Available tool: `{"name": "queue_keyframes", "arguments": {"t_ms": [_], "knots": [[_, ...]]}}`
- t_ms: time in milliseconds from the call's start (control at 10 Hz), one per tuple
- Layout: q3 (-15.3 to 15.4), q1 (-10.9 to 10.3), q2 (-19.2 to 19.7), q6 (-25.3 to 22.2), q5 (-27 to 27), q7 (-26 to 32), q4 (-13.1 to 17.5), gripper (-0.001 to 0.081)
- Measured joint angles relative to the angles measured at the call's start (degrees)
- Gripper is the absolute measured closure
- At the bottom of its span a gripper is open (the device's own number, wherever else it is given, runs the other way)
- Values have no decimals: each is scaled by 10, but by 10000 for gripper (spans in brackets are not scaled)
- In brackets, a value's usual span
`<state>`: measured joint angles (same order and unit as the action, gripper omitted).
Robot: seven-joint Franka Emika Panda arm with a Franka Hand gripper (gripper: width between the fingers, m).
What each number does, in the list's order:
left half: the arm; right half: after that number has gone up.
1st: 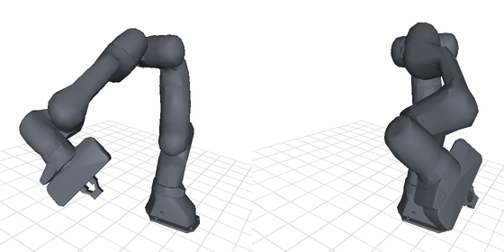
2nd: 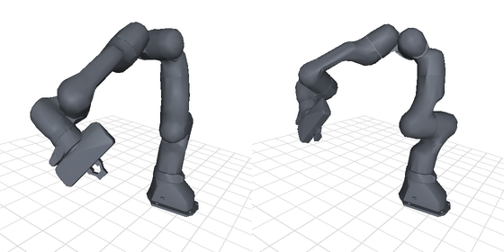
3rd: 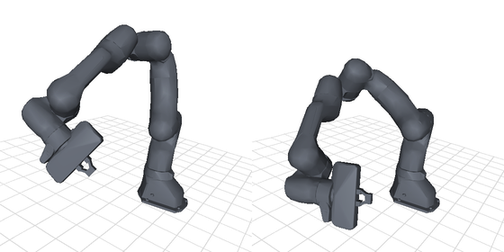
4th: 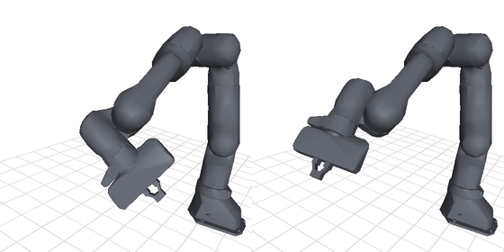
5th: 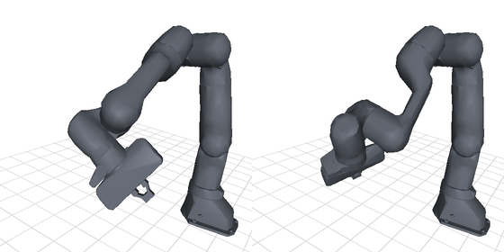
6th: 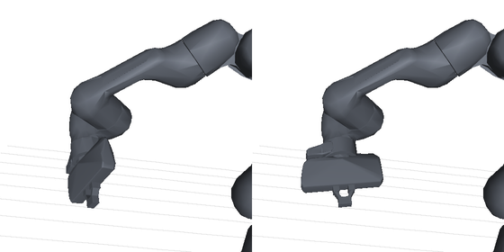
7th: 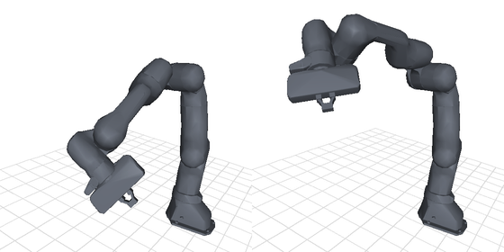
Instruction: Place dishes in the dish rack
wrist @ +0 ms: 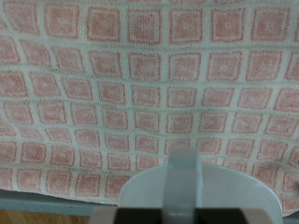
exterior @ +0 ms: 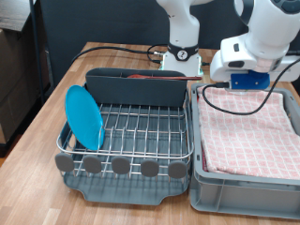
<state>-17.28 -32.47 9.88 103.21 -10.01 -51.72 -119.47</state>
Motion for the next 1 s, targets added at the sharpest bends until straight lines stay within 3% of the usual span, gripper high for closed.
{"name": "queue_keyframes", "arguments": {"t_ms": [400, 700, 1000], "knots": [[-6, 0, -8, -10, 3, 0, 13, 737], [-9, 0, -3, 95, 7, -16, 11, 737], [-32, 2, 22, 148, 14, -33, 55, 737]]}}
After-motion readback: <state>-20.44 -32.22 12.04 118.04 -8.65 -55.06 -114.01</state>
